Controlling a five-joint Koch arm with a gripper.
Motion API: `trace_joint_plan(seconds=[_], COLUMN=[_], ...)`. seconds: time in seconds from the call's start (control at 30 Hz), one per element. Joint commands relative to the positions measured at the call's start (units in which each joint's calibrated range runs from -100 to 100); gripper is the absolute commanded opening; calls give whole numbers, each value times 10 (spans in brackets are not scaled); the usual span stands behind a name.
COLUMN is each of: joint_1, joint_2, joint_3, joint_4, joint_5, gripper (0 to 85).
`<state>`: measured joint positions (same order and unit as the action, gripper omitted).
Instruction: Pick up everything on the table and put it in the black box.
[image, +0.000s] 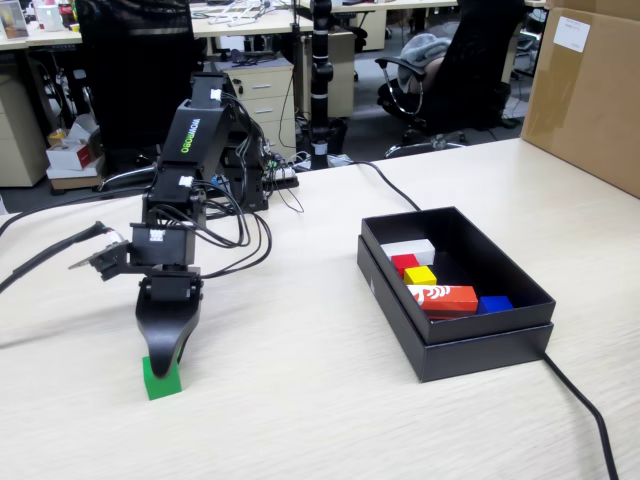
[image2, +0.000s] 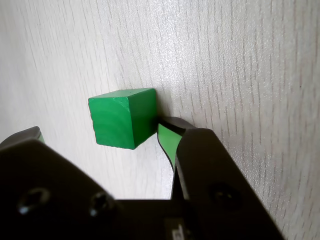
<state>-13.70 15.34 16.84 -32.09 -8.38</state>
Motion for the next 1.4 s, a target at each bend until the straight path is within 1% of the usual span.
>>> trace_joint_plan(seconds=[0.0, 0.07, 0.17, 0.27, 0.33, 0.4, 0.57, 0.6, 0.63, 0.83, 0.87, 0.93, 1.07, 1.13, 1.37], joint_1=[-3, -3, -4, -5, -6, -6, -8, -8, -8, -8, -8, -8, -7, -7, -5], joint_2=[-17, -17, -17, -21, -23, -25, -25, -25, -25, -27, -27, -30, -35, -40, -63], joint_3=[23, 17, 11, 10, 10, 10, 4, 4, 7, 7, 6, 6, 4, 3, -6], joint_4=[23, 22, 19, 18, 18, 18, 18, 18, 18, 18, 18, 18, 18, 18, 17], joint_5=[-5, -6, -7, -8, -10, -10, -11, -12, -12, -12, -12, -11, -10, -8, -7], gripper=[453, 440, 368, 316, 312, 282, 281, 259, 209, 207, 194, 92, 90, 9, 9])
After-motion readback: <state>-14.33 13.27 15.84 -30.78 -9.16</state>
